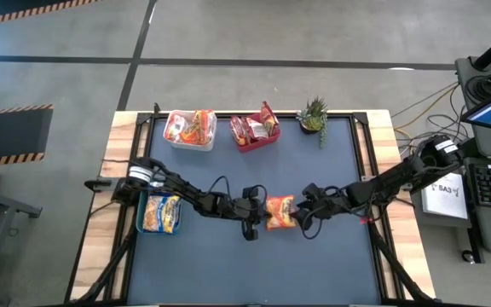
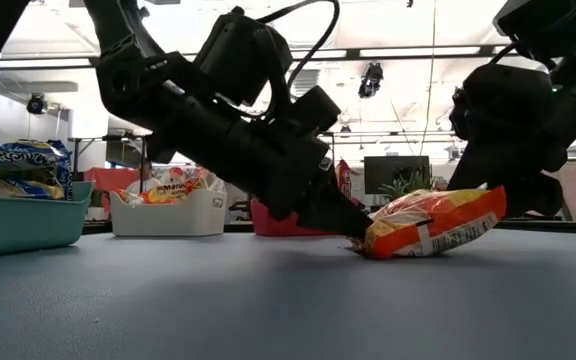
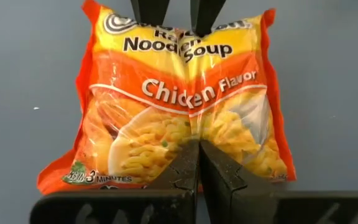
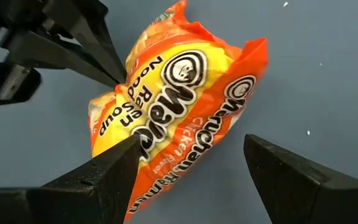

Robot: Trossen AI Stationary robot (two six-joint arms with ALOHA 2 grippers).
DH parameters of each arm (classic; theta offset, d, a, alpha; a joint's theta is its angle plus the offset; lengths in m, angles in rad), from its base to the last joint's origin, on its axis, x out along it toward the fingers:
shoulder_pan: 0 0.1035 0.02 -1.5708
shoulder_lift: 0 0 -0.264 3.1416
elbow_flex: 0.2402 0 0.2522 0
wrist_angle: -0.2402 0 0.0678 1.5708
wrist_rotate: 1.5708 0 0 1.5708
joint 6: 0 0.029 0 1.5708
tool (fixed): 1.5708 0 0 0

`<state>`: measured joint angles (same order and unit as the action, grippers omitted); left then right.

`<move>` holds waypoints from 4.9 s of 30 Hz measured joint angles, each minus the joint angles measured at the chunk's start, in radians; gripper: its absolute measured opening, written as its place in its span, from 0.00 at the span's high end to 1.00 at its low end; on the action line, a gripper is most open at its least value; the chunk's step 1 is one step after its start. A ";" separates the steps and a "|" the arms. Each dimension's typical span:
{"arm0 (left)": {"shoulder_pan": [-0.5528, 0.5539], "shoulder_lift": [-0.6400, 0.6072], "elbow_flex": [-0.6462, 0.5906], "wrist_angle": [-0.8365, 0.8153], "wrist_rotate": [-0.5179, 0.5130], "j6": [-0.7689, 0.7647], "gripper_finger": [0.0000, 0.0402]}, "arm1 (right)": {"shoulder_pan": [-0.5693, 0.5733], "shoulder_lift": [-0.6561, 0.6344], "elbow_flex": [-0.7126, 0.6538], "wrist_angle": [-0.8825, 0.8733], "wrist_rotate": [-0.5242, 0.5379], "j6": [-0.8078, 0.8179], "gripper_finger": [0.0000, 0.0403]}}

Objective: Sort Maruchan noodles
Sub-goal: Put the orange noodle pack into the white bin

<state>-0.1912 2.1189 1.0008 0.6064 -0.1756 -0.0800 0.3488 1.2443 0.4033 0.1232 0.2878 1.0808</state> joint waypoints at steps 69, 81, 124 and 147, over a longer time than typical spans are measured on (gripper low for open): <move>0.005 0.019 -0.003 -0.011 0.000 -0.008 1.00 | -0.050 0.238 -0.081 0.578 -0.025 0.004 0.59; 0.005 0.017 -0.004 -0.001 0.001 -0.010 1.00 | -0.050 0.239 -0.081 0.589 -0.024 0.003 0.63; 0.005 -0.324 -0.006 -0.375 -0.007 0.167 0.70 | -0.048 0.238 -0.012 0.606 -0.016 -0.465 0.71; 0.093 -0.367 -0.009 -0.425 0.250 0.183 0.26 | -0.045 0.237 0.231 0.167 -0.010 -0.703 0.71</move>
<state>-0.0982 1.7515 0.9920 0.1818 0.0744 0.1033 0.3034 1.4811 0.6346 0.2899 0.2782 0.3782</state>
